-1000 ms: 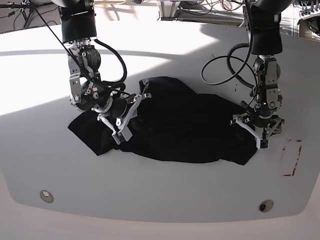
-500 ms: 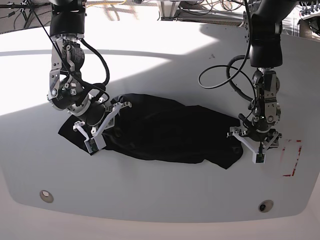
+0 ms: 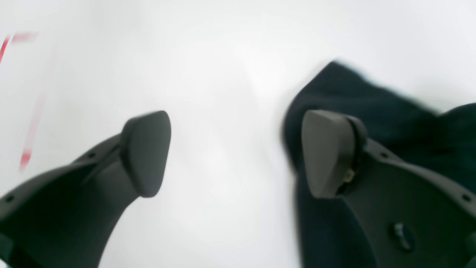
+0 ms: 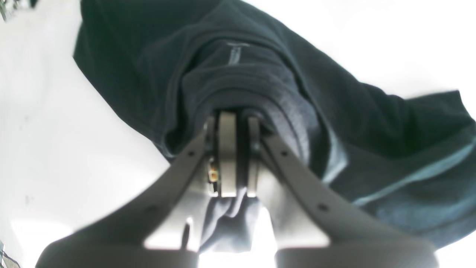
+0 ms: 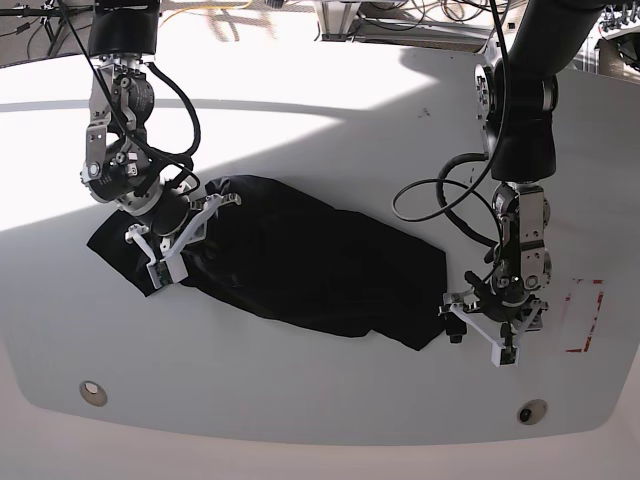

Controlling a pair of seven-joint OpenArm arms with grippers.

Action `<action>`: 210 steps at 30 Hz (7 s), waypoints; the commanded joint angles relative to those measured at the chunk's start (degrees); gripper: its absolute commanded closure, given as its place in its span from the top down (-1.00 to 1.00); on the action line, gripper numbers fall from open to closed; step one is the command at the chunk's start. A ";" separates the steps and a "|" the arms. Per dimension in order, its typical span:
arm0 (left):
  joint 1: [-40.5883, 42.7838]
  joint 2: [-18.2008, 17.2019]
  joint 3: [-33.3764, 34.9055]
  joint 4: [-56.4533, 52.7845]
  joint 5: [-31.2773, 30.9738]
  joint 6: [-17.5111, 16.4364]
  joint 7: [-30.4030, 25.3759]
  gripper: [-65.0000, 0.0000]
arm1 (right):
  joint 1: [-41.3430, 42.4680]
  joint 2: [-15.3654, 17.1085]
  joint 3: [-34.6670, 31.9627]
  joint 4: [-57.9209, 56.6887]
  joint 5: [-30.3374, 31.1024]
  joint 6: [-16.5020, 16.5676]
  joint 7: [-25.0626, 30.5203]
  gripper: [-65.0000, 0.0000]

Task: Fold the T-shirt properly
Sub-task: 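Pull the shirt edges apart with both grippers to spread it, then hold the stretched shirt with both grippers and adjust grip, then lift the shirt with the right gripper and drag it away from the left gripper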

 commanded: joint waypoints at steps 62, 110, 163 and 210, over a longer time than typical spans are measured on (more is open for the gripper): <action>12.38 -2.24 -1.62 29.84 -0.20 -6.71 7.05 0.57 | 6.54 4.31 9.99 -8.85 -0.99 1.48 1.06 0.53; 13.35 -2.59 -1.54 26.68 0.07 -6.80 4.07 0.57 | 1.97 3.78 3.84 -16.49 -0.99 1.48 7.12 0.52; 20.82 1.10 -0.66 24.92 -0.20 -26.23 -1.91 0.57 | 35.29 8.62 -19.63 3.73 -7.15 1.75 5.37 -1.00; 24.69 1.10 -3.73 26.33 -0.29 -26.23 -7.19 0.57 | 86.02 1.32 -39.50 -13.42 -25.52 2.19 4.84 -1.00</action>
